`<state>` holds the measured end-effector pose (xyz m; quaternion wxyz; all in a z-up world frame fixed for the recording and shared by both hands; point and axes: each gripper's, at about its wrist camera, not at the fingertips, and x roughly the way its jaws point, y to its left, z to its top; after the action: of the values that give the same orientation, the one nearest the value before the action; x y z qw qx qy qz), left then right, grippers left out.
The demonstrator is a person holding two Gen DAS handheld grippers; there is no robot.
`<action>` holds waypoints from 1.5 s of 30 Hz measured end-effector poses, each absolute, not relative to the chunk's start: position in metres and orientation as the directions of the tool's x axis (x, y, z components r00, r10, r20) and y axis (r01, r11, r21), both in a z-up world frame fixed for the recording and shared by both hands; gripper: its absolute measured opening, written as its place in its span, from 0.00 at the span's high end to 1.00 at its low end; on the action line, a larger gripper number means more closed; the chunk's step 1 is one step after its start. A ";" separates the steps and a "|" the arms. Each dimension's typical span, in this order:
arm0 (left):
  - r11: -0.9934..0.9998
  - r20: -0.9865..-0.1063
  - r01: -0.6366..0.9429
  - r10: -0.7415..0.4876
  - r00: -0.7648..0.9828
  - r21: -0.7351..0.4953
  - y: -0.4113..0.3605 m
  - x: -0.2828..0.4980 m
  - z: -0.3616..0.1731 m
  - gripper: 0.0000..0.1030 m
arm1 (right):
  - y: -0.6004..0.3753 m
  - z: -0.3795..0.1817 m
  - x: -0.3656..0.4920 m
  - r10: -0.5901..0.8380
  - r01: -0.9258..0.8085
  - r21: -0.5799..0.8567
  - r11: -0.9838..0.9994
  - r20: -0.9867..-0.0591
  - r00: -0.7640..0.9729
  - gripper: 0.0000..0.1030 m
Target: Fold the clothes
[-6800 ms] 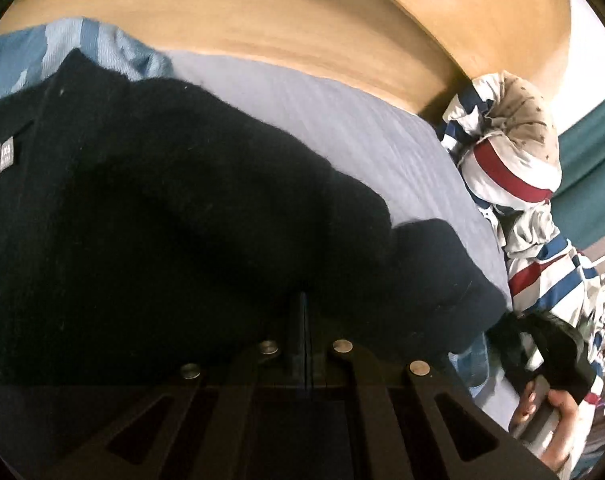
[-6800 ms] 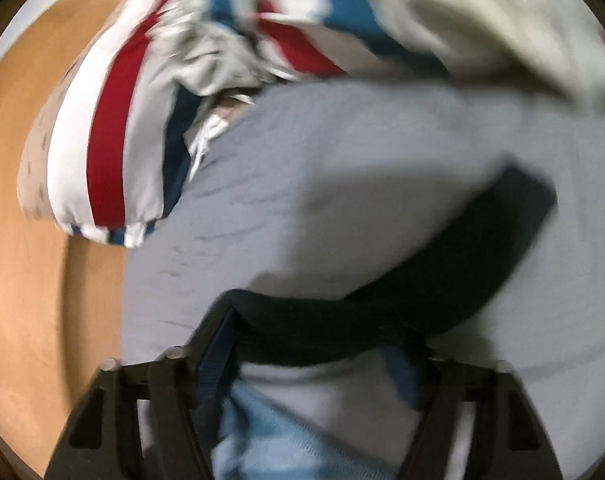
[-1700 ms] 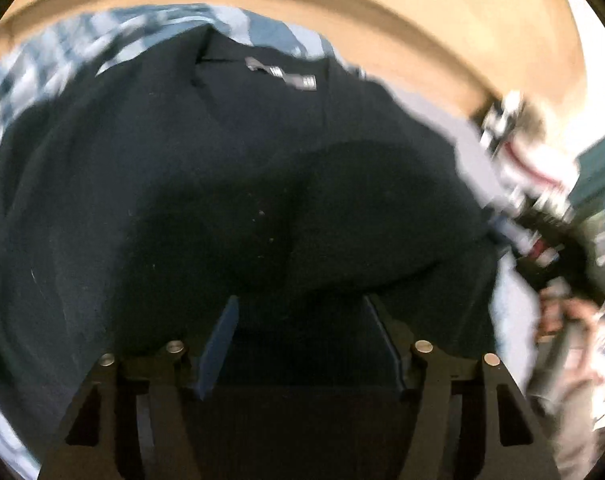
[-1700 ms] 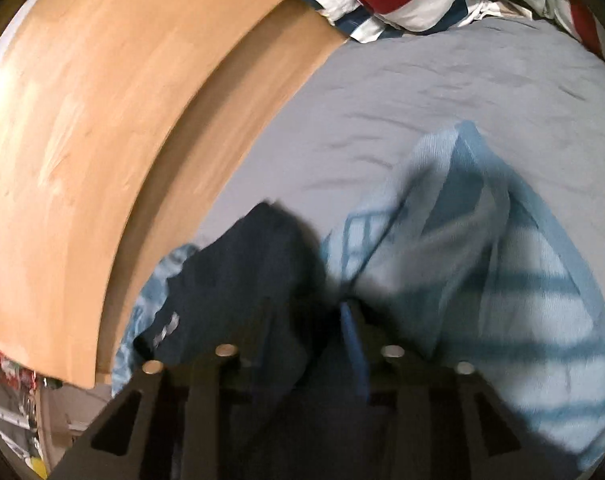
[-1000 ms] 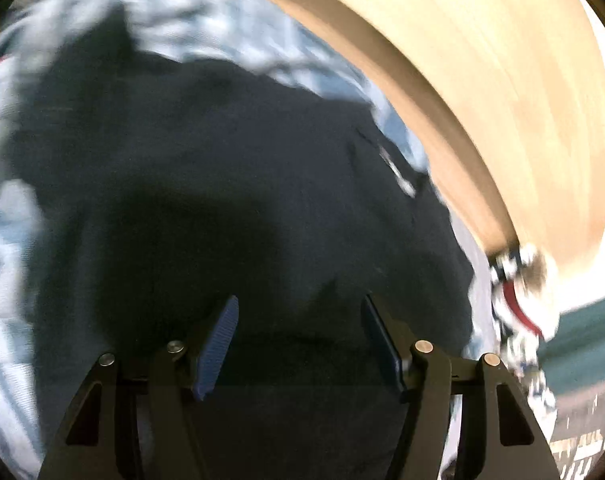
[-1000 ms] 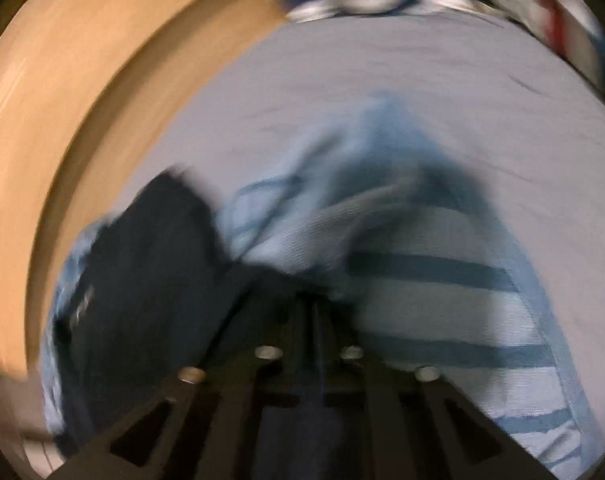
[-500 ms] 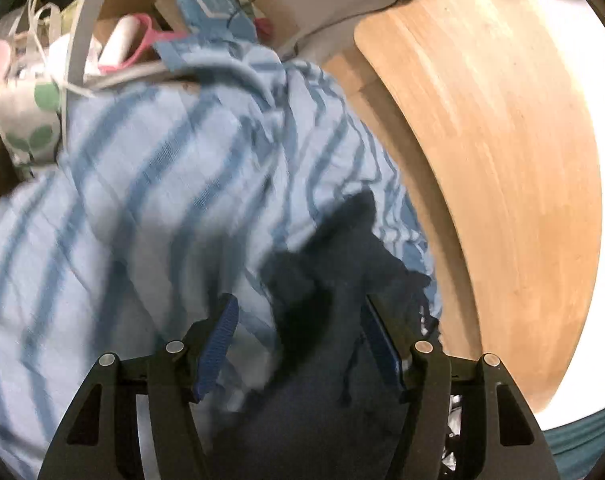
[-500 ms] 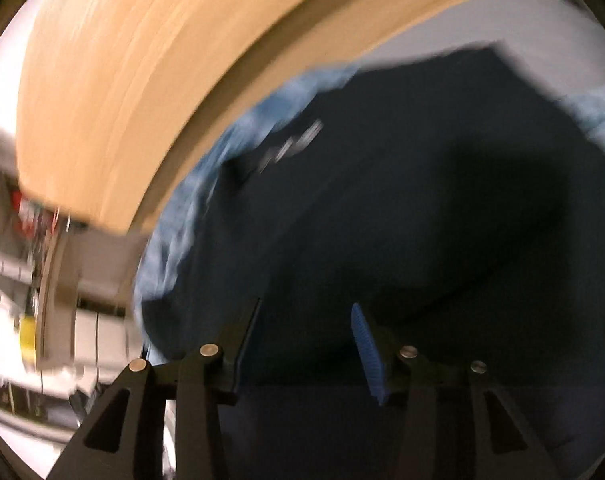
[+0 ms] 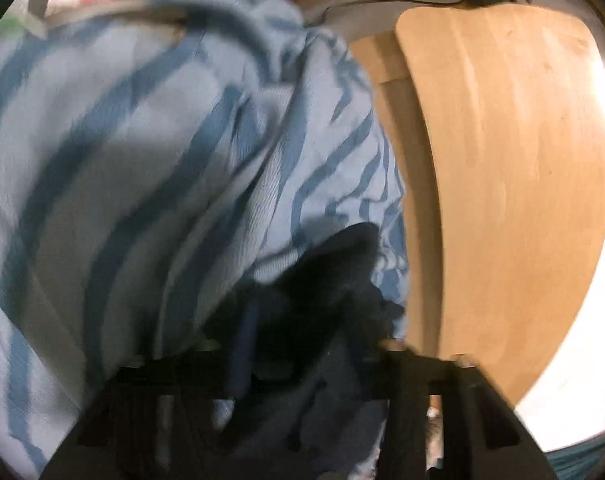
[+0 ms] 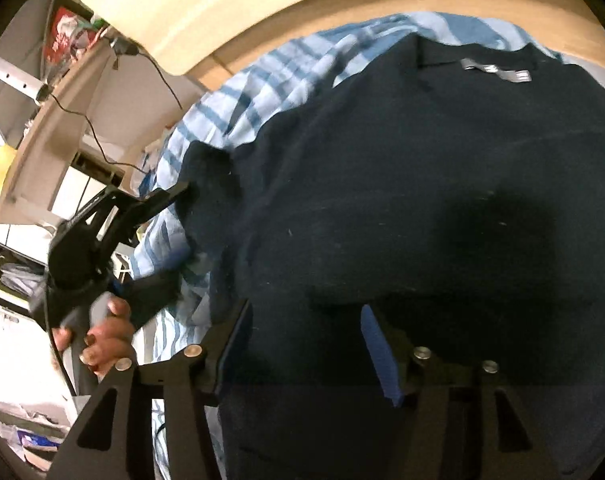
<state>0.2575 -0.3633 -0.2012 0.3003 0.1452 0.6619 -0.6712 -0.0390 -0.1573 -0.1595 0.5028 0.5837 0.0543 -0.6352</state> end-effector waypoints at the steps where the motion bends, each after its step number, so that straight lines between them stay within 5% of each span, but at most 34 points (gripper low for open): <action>1: 0.017 -0.590 0.599 -0.197 -0.783 -0.800 -0.365 0.253 -0.197 0.84 | -0.158 -0.160 -0.040 -0.572 0.699 0.522 -0.488 -0.797 0.195 0.41; 6: -0.193 -0.569 0.611 -0.235 -0.788 -0.767 -0.356 0.231 -0.153 0.86 | -0.157 -0.172 -0.050 -0.585 0.659 0.551 -0.512 -0.785 0.202 0.41; 11: -0.560 -0.604 0.589 -0.185 -0.775 -0.583 -0.314 0.162 -0.100 0.86 | -0.124 -0.166 -0.067 -0.582 0.650 0.503 -0.570 -0.805 0.113 0.41; 16: -0.672 -0.696 0.522 -0.014 -0.718 -0.525 -0.281 0.081 -0.135 0.86 | -0.091 -0.161 -0.084 -0.553 0.624 0.452 -0.637 -0.832 0.038 0.39; 20: -0.634 -0.783 0.569 0.096 -0.615 -0.524 -0.252 0.053 -0.192 0.86 | -0.065 -0.164 -0.097 -0.513 0.594 0.412 -0.691 -0.859 -0.002 0.38; 23: -0.534 -0.719 0.555 0.156 -0.677 -0.638 -0.252 0.078 -0.198 0.83 | -0.051 -0.167 -0.104 -0.485 0.581 0.383 -0.719 -0.874 -0.025 0.38; 26: -0.425 -0.593 0.484 0.174 -0.786 -0.765 -0.267 0.119 -0.177 0.61 | -0.045 -0.164 -0.110 -0.495 0.582 0.379 -0.719 -0.868 -0.046 0.38; 28: -0.364 -0.511 0.443 0.116 -0.852 -0.820 -0.279 0.154 -0.160 0.27 | -0.046 -0.159 -0.111 -0.512 0.595 0.383 -0.706 -0.857 -0.057 0.38; 32: -0.246 -0.498 0.495 -0.053 -0.865 -0.833 -0.305 0.215 -0.156 0.26 | -0.081 -0.137 -0.093 -0.546 0.727 0.327 -0.603 -0.834 -0.078 0.43; 37: -0.031 -0.553 0.552 0.017 -0.833 -0.833 -0.313 0.241 -0.202 0.31 | -0.141 -0.123 -0.051 -0.570 0.908 0.194 -0.372 -0.819 -0.058 0.49; 45: 0.114 -0.520 0.519 0.024 -0.854 -0.847 -0.296 0.274 -0.216 0.31 | -0.202 -0.152 0.025 -0.459 0.962 -0.271 -0.021 -0.853 -0.250 0.45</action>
<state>0.2742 -0.2956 -0.2156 0.1942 0.1884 0.7205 -0.6384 0.0254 -0.2016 -0.1520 0.5420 0.2849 0.4422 -0.6554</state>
